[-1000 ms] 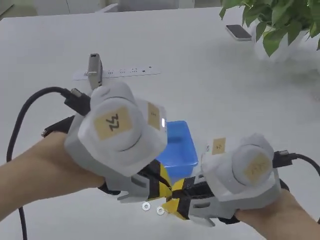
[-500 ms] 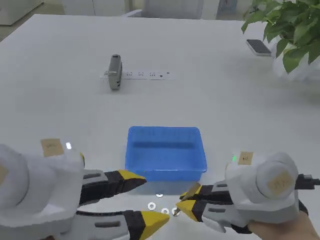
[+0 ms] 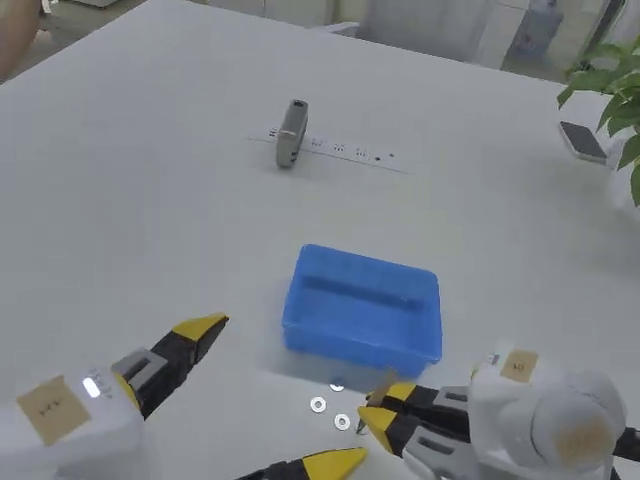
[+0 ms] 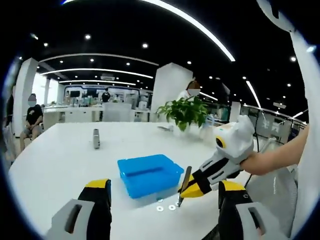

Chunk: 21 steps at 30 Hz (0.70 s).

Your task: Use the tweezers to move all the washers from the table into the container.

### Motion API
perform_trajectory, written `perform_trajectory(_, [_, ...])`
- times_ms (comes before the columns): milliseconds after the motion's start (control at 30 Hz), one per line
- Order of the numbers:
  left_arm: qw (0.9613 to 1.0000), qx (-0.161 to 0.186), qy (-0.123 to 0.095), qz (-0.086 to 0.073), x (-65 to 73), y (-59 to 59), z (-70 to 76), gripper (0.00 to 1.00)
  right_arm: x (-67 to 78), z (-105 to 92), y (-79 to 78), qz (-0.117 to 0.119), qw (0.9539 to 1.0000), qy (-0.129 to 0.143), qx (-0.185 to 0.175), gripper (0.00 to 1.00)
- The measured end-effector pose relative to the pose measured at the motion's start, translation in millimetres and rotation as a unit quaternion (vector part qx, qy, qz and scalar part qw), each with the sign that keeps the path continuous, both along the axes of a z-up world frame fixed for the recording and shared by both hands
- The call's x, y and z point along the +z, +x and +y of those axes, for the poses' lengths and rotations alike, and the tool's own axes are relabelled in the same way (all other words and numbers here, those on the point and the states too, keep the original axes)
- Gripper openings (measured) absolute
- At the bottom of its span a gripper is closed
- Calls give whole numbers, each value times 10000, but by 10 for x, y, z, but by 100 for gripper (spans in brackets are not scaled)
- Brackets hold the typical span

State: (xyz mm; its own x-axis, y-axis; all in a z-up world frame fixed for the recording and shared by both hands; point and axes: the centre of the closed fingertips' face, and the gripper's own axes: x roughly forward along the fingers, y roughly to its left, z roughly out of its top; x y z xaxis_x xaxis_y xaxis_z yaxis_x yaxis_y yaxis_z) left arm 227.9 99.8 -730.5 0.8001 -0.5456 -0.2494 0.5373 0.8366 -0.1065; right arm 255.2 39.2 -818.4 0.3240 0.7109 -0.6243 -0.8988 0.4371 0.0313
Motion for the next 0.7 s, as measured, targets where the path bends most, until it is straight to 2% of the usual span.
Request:
perform_trajectory(33, [9998, 16, 60, -178, 32, 15, 1, 92, 0, -6, 5, -4, 10000, -11, -17, 3])
perform_trajectory(100, [9997, -29, 6, -243, 32, 7, -31, 98, 5, -5, 18, 89, 9999, 58, -107, 3])
perform_trajectory(200, [9989, -147, -100, -426, 89, 8, -98, 99, 3, -41, 66, 387, 9984, 192, -375, 2])
perform_trajectory(267, [9988, -141, -130, -442, 96, 12, -99, 99, 48, -64, 107, 588, 9951, 478, -632, 3])
perform_trajectory(333, [9984, -130, -374, -393, 120, 16, -100, 99, 126, -106, 163, 722, 9905, 738, -908, 3])
perform_trajectory(367, [9975, -117, -566, -400, 154, 18, -106, 99, 211, -125, 187, 807, 9866, 934, -1068, 3])
perform_trajectory(400, [9969, -111, -662, -422, 178, 21, -102, 99, 270, -144, 214, 834, 9839, 1072, -1159, 3])
perform_trajectory(433, [9950, -95, -861, -497, 236, 25, -99, 99, 352, -187, 258, 849, 9810, 1204, -1264, 3])
perform_trajectory(467, [9935, -85, -1000, -539, 275, 24, -95, 99, 397, -221, 290, 827, 9799, 1240, -1323, 3])
perform_trajectory(500, [9910, -64, -1189, -613, 332, 26, -85, 99, 441, -253, 314, 783, 9803, 1228, -1337, 3])
perform_trajectory(533, [9900, -49, -1246, -658, 355, 25, -73, 99, 483, -280, 340, 739, 9802, 1234, -1358, 3])
perform_trajectory(600, [9912, 24, -1148, -663, 337, 36, -44, 99, 580, -319, 405, 637, 9809, 1235, -1359, 3])
perform_trajectory(700, [9933, 58, -1010, -554, 279, 46, -43, 99, 703, -348, 548, 440, 9812, 1245, -1406, 3])
